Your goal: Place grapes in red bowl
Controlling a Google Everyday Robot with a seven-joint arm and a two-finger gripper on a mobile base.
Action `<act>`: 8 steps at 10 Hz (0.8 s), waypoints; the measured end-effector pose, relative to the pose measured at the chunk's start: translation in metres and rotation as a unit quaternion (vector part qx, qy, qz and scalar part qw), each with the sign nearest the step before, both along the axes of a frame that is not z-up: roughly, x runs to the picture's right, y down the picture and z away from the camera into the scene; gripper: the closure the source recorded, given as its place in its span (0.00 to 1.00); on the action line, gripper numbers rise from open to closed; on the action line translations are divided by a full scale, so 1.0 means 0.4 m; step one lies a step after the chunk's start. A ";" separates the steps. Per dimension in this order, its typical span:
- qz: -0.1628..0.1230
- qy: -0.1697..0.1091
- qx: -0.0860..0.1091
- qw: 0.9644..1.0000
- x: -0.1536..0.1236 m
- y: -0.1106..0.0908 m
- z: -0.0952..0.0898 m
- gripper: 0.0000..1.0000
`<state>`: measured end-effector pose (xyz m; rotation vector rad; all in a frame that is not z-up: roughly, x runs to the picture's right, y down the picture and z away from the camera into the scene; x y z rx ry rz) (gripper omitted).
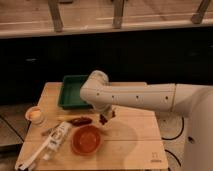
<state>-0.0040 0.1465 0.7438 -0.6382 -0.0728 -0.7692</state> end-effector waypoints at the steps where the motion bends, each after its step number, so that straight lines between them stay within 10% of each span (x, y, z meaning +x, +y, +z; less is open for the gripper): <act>1: -0.011 -0.006 -0.002 1.000 -0.020 0.007 -0.004 0.96; 8: -0.088 -0.052 -0.013 0.995 -0.119 0.064 -0.041 0.96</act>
